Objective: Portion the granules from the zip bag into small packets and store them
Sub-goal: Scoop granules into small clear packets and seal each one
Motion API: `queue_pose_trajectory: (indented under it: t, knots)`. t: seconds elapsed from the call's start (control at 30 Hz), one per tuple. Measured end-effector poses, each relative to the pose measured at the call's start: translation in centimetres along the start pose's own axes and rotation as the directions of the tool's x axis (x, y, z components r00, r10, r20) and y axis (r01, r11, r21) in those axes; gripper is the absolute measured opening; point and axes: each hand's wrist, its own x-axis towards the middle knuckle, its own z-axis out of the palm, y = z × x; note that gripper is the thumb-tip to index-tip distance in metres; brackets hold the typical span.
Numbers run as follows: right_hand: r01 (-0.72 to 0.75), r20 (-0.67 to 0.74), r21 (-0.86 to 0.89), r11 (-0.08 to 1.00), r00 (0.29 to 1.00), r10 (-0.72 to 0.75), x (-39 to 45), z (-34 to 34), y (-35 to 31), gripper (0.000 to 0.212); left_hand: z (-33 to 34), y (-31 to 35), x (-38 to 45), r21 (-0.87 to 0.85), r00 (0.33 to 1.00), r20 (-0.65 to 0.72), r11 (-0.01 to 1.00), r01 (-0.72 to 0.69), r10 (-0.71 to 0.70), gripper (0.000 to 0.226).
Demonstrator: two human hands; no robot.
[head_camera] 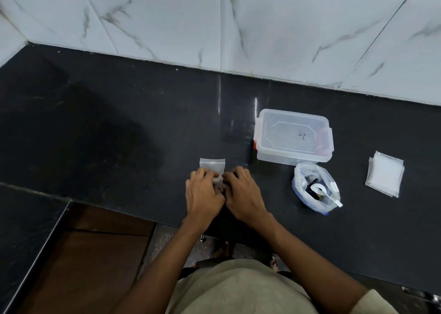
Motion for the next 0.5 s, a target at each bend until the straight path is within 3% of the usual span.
queue_pose_trajectory:
  t: [0.17,0.27,0.4,0.5]
  knots:
    - [-0.007,-0.182,0.067,0.998,0.983,0.019,-2.1,-4.8,2.9,0.022,1.2,5.6,-0.8,-0.225,0.981,-0.096,0.956,-0.187,0.169,0.030]
    - [-0.029,-0.371,0.085,0.996,0.927,0.059,-3.4,-8.6,5.6,0.023,2.7,9.3,-1.1,-0.303,0.960,-0.089,0.911,-0.280,0.265,0.034]
    - [-0.219,-0.566,0.055,0.974,0.797,0.211,-4.6,-13.2,10.9,0.020,4.7,13.3,-1.5,-0.315,0.933,-0.040,0.882,-0.350,0.357,0.035]
    - [-0.420,-0.584,0.071,0.905,0.718,0.379,-5.5,-16.2,15.5,0.021,6.2,15.5,-1.6,-0.293,0.917,0.024,0.879,-0.375,0.399,0.034]
